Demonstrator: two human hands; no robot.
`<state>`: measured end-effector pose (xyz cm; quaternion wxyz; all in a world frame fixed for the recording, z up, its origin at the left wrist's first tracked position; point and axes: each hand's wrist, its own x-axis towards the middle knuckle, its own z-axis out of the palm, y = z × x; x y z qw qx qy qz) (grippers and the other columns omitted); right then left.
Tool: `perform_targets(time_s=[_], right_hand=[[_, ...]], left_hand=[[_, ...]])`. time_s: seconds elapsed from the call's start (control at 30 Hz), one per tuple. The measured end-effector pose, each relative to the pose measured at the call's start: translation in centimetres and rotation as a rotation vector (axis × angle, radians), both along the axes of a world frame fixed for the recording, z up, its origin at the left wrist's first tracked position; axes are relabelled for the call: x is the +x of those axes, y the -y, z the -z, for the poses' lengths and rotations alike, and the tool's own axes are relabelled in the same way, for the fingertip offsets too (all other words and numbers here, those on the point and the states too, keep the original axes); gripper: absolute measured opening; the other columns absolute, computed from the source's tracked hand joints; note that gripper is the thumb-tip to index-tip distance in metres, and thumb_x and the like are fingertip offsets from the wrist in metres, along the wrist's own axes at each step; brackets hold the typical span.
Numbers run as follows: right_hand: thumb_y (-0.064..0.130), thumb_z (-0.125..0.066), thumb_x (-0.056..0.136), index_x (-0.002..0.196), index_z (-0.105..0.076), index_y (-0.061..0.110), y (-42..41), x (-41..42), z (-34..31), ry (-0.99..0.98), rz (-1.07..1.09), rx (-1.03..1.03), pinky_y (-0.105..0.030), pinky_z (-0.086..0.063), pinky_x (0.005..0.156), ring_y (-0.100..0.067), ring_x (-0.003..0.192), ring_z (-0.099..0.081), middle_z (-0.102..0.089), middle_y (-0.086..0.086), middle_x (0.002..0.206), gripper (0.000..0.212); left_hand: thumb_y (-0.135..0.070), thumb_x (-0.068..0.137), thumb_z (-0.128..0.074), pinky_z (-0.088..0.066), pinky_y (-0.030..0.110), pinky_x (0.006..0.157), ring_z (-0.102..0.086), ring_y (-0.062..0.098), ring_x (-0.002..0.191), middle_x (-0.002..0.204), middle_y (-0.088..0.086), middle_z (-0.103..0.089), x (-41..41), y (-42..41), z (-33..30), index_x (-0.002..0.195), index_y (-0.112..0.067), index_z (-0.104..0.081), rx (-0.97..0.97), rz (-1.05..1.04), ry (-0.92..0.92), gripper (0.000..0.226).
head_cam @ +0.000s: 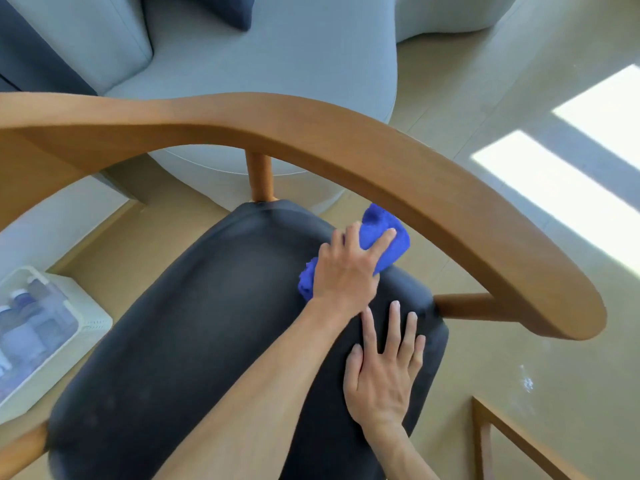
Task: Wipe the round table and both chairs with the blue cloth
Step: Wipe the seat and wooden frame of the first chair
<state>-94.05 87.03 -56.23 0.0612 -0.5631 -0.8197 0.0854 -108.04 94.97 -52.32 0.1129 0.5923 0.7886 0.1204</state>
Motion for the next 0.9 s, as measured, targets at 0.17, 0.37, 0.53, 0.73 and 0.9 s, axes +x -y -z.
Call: perform_targets(time_s=[0.17,0.37,0.53,0.73,0.9], right_hand=[[0.032,-0.037,0.087,0.144,-0.043,0.022,-0.1,0.1,0.3,0.0,-0.008,0.01,-0.053,-0.009,0.117,-0.037,0.146,-0.015,-0.024,-0.015,0.157,0.058],[0.033,-0.036,0.086,0.143,-0.039,0.025,-0.1,0.0,0.3,0.009,0.0,0.005,-0.052,-0.008,0.117,-0.037,0.146,-0.015,-0.023,-0.013,0.158,0.058],[0.033,-0.034,0.085,0.142,-0.044,0.021,0.1,-0.2,0.0,0.004,0.015,-0.006,-0.053,-0.008,0.116,-0.038,0.145,-0.015,-0.023,-0.014,0.157,0.058],[0.033,-0.03,0.087,0.141,-0.047,0.019,0.4,-0.6,-0.3,-0.001,0.051,-0.017,-0.053,-0.007,0.117,-0.037,0.146,-0.013,-0.022,-0.013,0.157,0.059],[0.035,-0.027,0.088,0.143,-0.045,0.018,0.4,-0.5,-0.3,0.012,0.06,-0.032,-0.052,-0.004,0.117,-0.035,0.146,-0.01,-0.02,-0.012,0.158,0.06]], left_hand=[[-0.014,0.054,-0.078,-0.036,0.032,0.054,-0.052,0.031,0.073,0.112,0.014,-0.057,-0.9,-0.2,0.5,0.12,-0.03,-0.059,-0.031,0.135,-0.124,0.071],[-0.01,0.059,-0.075,-0.041,0.036,0.055,-0.05,0.032,0.071,0.112,0.017,-0.056,-7.5,3.6,-0.6,0.119,-0.029,-0.06,0.009,-0.027,-0.091,0.064],[-0.023,0.081,-0.06,-0.052,0.04,0.065,-0.059,0.026,0.081,0.106,0.011,-0.061,-17.0,12.8,-1.9,0.109,-0.026,-0.061,-0.177,-0.298,0.023,0.028],[-0.014,0.085,-0.05,-0.045,0.041,0.08,-0.051,0.036,0.106,0.126,0.014,-0.046,-19.3,26.1,-2.5,0.127,-0.026,-0.054,-0.234,-0.893,0.028,0.043],[-0.006,0.085,-0.053,-0.038,0.033,0.085,-0.046,0.029,0.114,0.133,0.01,-0.037,-14.8,23.5,-2.1,0.136,-0.026,-0.045,-0.034,-0.946,0.16,0.055]])
